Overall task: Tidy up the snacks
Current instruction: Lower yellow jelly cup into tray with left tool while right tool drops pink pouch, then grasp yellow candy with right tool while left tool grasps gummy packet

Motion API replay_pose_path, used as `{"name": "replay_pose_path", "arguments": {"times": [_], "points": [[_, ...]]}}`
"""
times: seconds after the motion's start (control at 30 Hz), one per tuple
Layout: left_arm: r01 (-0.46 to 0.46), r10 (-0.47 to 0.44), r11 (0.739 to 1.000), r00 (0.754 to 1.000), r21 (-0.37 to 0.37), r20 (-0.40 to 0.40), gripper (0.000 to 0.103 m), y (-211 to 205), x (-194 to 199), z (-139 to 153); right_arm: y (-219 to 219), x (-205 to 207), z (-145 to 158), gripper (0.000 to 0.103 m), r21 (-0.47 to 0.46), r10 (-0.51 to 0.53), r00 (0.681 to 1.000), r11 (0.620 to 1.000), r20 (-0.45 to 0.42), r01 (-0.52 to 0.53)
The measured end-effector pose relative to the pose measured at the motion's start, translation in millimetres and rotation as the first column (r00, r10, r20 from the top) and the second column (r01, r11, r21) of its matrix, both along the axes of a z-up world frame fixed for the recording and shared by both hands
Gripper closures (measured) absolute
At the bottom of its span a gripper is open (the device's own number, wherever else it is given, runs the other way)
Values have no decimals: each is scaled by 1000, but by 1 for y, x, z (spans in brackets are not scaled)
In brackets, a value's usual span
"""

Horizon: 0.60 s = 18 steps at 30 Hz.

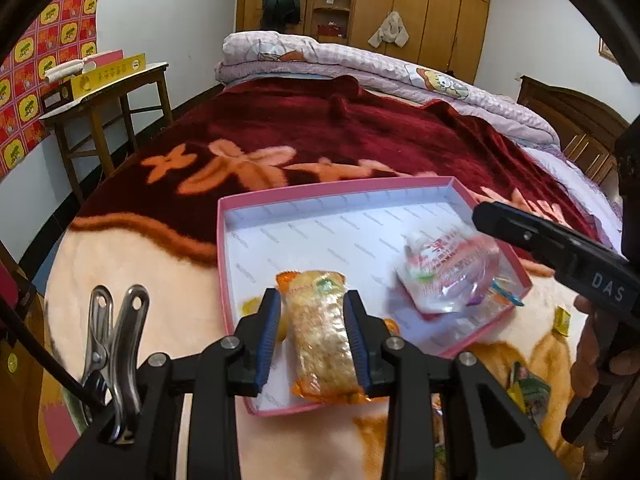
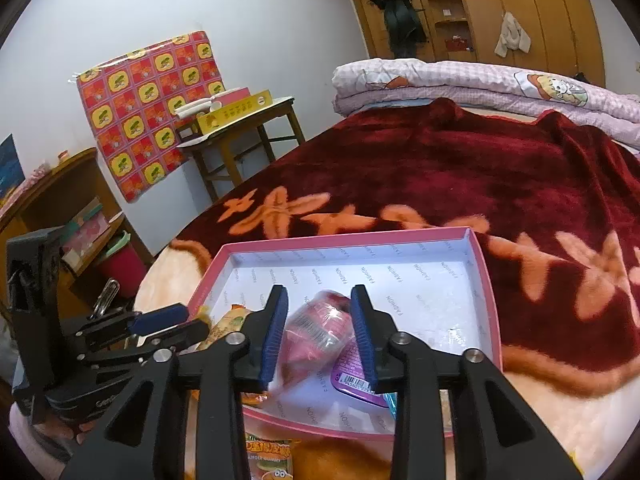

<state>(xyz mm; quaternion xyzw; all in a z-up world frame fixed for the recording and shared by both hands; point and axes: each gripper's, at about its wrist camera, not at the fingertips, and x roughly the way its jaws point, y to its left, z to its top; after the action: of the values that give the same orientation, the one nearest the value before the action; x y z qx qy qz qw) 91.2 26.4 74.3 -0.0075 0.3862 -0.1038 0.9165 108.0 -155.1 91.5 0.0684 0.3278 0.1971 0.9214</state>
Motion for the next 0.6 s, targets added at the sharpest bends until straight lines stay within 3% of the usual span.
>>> {"name": "replay_pose_path", "arguments": {"times": [0.6], "points": [[55, -56, 997, 998, -49, -29, 68, -26, -38, 12, -25, -38, 7, 65, -2, -22, 999, 1000, -28, 22]]}}
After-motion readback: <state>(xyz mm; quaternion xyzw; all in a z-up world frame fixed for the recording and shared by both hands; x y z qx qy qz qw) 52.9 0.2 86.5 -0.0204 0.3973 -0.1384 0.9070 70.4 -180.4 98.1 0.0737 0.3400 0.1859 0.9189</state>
